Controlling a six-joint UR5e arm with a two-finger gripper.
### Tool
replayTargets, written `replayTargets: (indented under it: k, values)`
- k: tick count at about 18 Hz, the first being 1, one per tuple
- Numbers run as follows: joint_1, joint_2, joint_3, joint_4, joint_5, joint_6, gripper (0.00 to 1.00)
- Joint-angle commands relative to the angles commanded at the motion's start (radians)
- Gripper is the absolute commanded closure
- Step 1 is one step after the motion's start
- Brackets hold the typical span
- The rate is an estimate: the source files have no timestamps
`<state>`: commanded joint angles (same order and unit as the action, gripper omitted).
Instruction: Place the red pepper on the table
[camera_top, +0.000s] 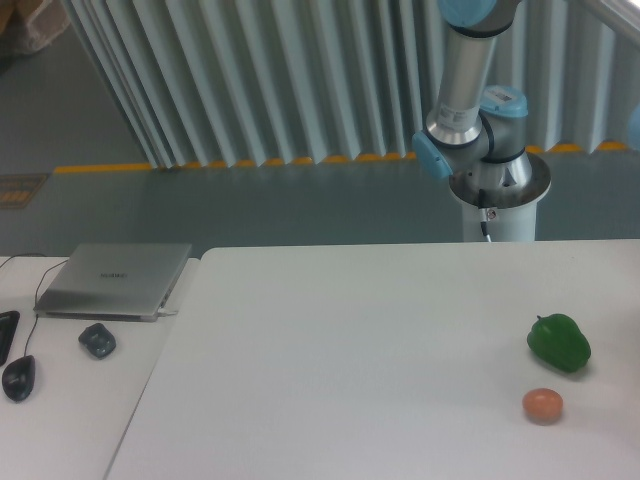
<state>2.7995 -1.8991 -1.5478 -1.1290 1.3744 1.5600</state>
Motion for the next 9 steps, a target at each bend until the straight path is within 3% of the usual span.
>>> replayTargets:
  k: [9]
  values:
    - [0.049, -0.046, 0.032, 0.002, 0.058, 0.126, 0.0]
